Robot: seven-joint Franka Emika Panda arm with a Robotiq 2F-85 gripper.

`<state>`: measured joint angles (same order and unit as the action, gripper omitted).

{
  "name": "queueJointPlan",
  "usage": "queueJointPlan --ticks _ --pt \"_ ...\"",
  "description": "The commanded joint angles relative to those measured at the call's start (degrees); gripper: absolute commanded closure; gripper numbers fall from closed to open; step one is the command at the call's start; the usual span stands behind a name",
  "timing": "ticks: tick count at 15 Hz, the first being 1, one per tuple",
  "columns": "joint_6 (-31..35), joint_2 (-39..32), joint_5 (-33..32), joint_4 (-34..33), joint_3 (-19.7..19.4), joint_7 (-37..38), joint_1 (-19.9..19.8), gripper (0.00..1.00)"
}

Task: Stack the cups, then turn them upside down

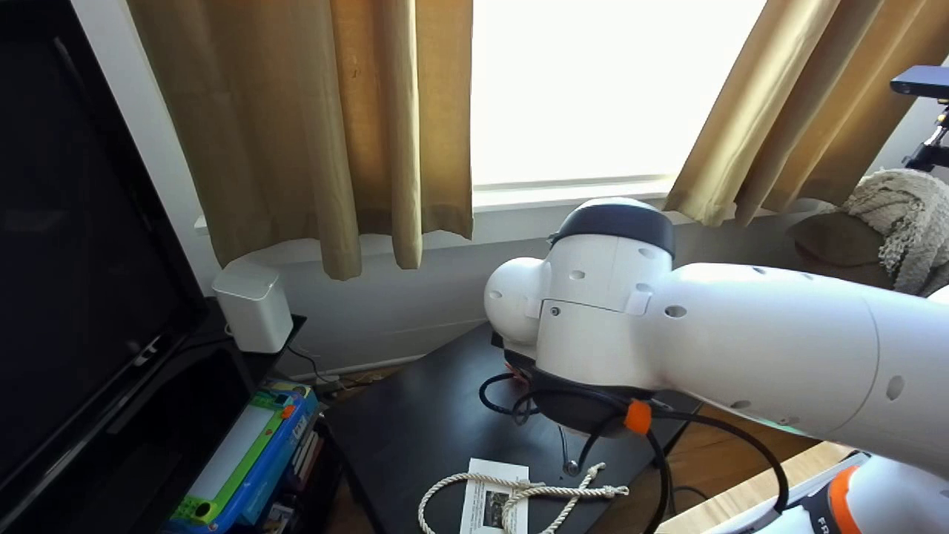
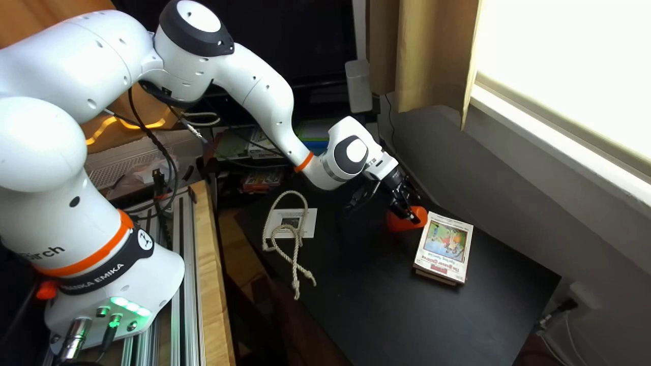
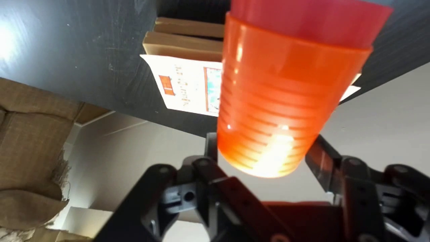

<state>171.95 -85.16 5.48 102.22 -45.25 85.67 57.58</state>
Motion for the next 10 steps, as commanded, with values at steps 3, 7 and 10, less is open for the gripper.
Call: queueJointPlan --ticks 3,7,10 --pt "-7.15 -0.51 -17.87 -2.37 -0.44 15.23 0.42 0.58" --pt "-6.01 0.14 -17.12 -3.29 2.17 11.83 -1.97 0.33" --pt "-5.99 0.09 -17.53 -5.04 3.62 10.91 -4.48 0.33"
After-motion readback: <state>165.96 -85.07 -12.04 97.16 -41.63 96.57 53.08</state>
